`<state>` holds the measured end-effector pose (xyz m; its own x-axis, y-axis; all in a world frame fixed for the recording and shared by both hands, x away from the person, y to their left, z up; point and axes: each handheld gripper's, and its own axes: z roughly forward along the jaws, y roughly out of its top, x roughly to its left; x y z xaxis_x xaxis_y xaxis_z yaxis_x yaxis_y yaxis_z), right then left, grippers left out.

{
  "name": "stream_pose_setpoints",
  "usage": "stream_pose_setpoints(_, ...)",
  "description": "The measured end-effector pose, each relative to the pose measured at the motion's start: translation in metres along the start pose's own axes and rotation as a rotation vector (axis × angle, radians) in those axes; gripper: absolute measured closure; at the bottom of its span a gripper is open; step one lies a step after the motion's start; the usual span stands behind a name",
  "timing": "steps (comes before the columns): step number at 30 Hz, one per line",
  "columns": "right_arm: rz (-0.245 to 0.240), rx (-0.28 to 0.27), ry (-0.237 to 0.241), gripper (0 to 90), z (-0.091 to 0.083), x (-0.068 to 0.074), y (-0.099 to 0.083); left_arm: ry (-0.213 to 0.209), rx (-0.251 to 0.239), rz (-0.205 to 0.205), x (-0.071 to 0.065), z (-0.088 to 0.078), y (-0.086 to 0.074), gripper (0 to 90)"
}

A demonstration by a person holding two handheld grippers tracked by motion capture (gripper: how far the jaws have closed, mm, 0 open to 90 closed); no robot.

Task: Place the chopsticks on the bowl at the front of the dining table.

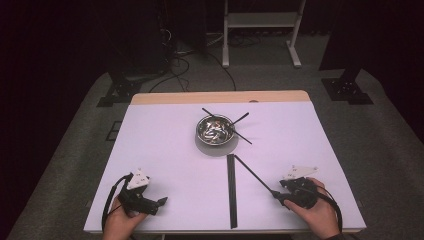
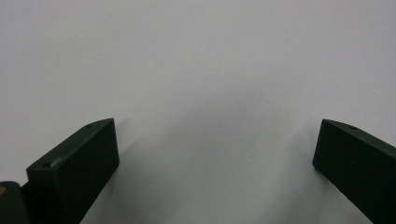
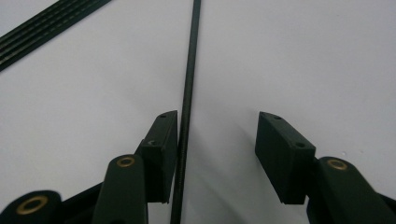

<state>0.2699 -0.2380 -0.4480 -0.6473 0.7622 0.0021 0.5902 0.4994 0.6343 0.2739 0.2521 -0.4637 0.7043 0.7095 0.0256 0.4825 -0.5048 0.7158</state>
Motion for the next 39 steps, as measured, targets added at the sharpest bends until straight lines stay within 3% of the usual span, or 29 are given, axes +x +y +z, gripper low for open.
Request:
stream_pose_setpoints(16,0.044,0.0,-0.052,47.9,-0.007,-0.023,-0.008,0.0,0.0,0.0,0.0,0.0,0.0,0.0)
stream_pose_setpoints(22,0.06,-0.005,-0.048,47.9,-0.008,-0.028,-0.01,0.0,0.0,0.0,0.0,0.0,0.0,0.0)
stream_pose_setpoints(30,0.073,-0.027,-0.014,48.4,-0.008,-0.031,-0.01,0.0,0.0,-0.001,0.0,0.0,0.0,0.0)
stream_pose_setpoints(39,0.051,-0.045,0.027,50.0,0.0,-0.029,-0.001,0.001,0.0,0.0,0.0,0.0,0.0,0.0)
